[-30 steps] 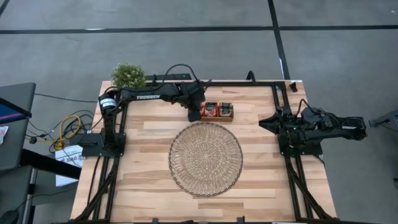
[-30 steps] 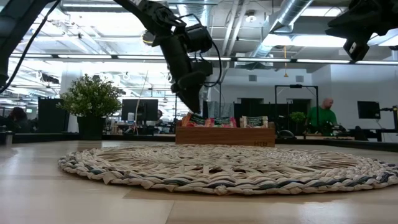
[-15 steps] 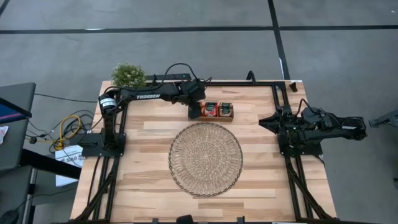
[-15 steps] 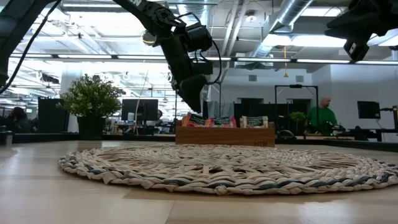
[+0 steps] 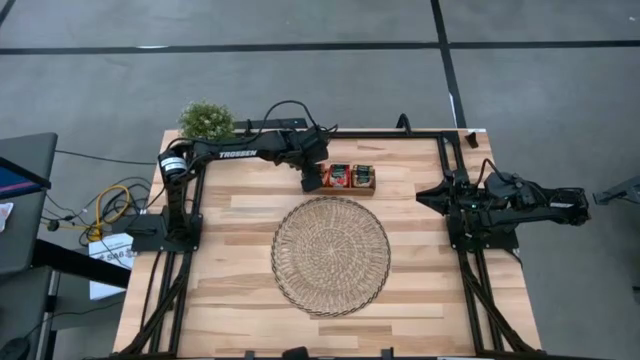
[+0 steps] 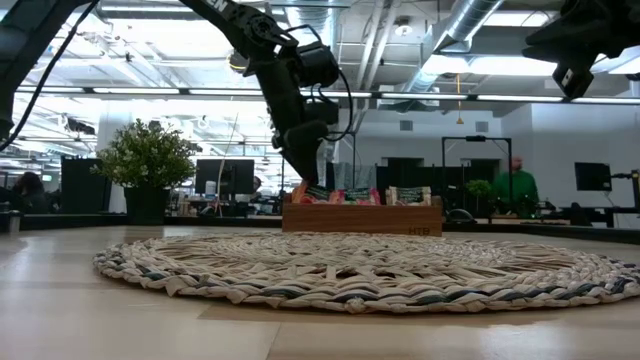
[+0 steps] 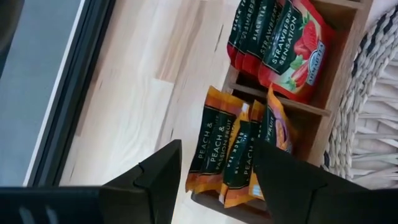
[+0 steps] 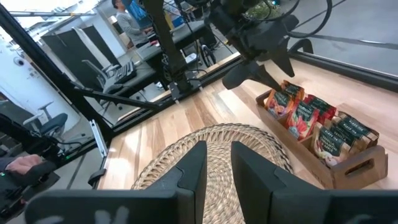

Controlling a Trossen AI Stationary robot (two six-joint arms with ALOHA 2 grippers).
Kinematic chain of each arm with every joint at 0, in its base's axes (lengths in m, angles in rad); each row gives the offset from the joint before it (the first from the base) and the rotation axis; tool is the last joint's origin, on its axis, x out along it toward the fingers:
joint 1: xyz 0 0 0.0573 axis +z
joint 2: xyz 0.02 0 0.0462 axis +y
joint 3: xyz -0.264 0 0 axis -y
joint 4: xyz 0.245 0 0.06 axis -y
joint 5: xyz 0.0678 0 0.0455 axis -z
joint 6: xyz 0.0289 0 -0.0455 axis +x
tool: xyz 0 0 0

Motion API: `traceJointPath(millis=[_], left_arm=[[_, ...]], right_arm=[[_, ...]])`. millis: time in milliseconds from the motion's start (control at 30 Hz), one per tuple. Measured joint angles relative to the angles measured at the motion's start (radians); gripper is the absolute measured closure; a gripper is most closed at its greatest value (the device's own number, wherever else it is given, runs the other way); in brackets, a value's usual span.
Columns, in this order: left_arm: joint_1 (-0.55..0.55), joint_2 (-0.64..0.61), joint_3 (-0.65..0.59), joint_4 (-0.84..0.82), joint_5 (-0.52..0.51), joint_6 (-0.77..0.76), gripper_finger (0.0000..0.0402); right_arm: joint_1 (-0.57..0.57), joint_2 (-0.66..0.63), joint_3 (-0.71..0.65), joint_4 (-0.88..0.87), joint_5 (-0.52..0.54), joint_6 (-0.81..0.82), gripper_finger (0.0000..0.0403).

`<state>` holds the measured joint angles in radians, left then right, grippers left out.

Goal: Pick & Place Tea
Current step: Put the orange tea bag into the left section of the wooden organizer

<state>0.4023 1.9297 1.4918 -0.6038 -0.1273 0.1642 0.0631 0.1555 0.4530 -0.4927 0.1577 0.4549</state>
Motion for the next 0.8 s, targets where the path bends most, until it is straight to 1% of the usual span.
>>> traceJointPath(millis=[367,500,733,800], left_arm=[[-0.001,0.001,0.0,-0.059,-0.03,-0.001,0.0211],[-0.001,0.001,0.0,-0.07,-0.084,0.0,0.0211],[-0.001,0.001,0.0,-0.07,-0.097,0.0,0.0211],[0.0,0.001,0.0,-0.07,-0.118,0.001,0.0211]], right_arm=[[0.0,0.0,0.0,0.0,0.0,-0.001,0.0338],[0.0,0.0,0.0,0.0,0.0,-0.001,0.0338],[0.0,0.0,0.0,0.0,0.0,-0.001,0.0338],[0.0,0.0,0.0,0.0,0.0,-0.001,0.0338]])
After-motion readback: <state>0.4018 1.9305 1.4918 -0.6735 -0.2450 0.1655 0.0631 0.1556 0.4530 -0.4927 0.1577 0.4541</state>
